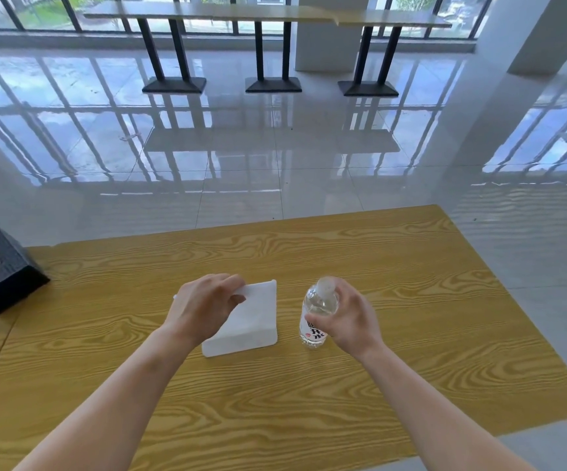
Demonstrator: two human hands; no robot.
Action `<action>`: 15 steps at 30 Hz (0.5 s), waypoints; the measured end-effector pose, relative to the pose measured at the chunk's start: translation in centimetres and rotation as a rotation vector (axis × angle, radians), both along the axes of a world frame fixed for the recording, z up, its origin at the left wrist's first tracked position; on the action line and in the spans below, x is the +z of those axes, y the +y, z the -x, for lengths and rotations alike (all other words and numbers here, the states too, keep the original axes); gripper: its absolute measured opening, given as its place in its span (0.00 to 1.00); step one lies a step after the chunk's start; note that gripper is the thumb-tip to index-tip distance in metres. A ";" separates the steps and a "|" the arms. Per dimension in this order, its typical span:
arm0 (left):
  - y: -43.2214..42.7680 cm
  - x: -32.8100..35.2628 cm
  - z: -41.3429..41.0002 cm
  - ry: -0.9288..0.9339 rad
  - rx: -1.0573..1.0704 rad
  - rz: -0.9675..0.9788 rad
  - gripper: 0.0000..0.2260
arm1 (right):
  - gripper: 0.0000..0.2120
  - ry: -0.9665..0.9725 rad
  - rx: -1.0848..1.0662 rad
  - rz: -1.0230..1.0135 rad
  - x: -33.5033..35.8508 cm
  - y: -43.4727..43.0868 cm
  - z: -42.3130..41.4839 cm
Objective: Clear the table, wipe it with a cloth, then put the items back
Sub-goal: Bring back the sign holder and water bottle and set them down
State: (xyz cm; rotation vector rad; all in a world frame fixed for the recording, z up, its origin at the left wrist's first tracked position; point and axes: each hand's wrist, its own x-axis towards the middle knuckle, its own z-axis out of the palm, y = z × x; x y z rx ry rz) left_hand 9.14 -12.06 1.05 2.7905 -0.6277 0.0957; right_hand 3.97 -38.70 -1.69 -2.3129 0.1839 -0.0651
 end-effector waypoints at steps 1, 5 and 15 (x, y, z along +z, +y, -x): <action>0.1 0.1 0.0 0.011 0.011 -0.004 0.03 | 0.21 0.000 -0.002 -0.001 -0.1 0.0 0.1; 1.0 0.1 0.1 0.039 0.049 -0.001 0.07 | 0.23 0.006 0.015 -0.014 -0.2 -0.1 0.3; 3.0 0.4 0.8 -0.003 0.077 0.034 0.09 | 0.54 0.166 0.076 -0.060 0.9 -0.8 0.6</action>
